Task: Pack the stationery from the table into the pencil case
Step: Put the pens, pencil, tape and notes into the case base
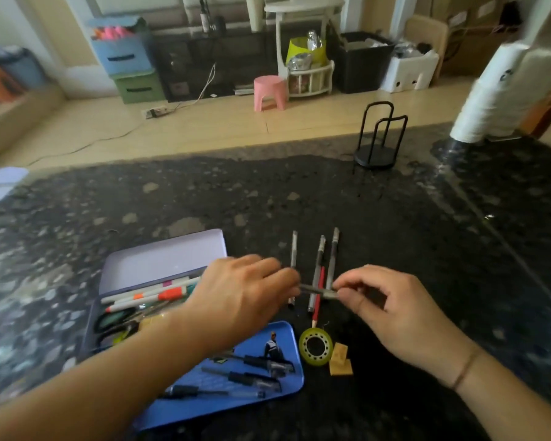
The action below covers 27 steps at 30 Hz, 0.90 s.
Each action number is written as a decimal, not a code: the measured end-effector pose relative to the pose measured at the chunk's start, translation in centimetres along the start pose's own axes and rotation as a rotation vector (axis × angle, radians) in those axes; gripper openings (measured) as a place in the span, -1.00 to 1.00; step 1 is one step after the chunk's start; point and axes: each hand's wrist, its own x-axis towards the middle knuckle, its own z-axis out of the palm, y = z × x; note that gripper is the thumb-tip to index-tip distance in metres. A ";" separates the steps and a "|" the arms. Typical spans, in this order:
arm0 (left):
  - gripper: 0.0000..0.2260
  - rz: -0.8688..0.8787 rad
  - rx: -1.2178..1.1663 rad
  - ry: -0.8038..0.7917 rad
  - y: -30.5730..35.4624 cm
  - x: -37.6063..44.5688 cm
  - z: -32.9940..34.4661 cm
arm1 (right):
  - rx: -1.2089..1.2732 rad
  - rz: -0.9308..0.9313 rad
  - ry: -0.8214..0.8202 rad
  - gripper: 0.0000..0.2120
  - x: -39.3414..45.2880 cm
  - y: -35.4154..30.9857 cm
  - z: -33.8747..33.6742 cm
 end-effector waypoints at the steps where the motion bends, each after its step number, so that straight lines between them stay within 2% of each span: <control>1: -0.79 -0.078 -0.021 -0.020 0.0 -2.8 -0.7 | -0.032 0.048 -0.009 -0.86 -0.1 -0.5 0.6; 4: -0.82 -0.244 -0.058 -0.027 -0.2 -10.0 -1.6 | -0.307 0.297 -0.040 -0.86 1.5 -0.1 2.1; 7: -0.87 -0.272 -0.052 -0.034 -0.5 -13.9 -0.9 | -0.418 0.532 -0.029 -0.77 3.7 0.7 3.5; 10: -0.86 -0.265 -0.057 -0.073 -0.5 -15.3 0.0 | -0.494 0.618 -0.028 -0.84 4.7 0.1 4.4; 14: -0.75 -0.318 -0.112 -0.086 -0.8 -15.6 -0.3 | -0.425 0.691 0.026 -0.71 5.7 -0.6 5.0; 16: -0.67 -0.351 -0.149 -0.078 -0.9 -15.8 -0.5 | -0.468 0.711 0.028 -0.68 6.1 -0.7 5.4; 23: -0.30 -0.352 -0.135 -0.234 -0.8 -16.2 0.2 | -0.607 0.758 0.032 -0.74 6.1 -1.0 6.1; 25: -0.24 -0.364 -0.156 -0.218 -0.8 -16.4 0.5 | -0.663 0.714 0.059 -0.77 5.4 -2.2 5.5; 27: -0.17 -0.383 -0.195 -0.174 -0.8 -16.7 0.5 | -0.716 0.539 0.098 -0.82 4.0 -4.4 5.1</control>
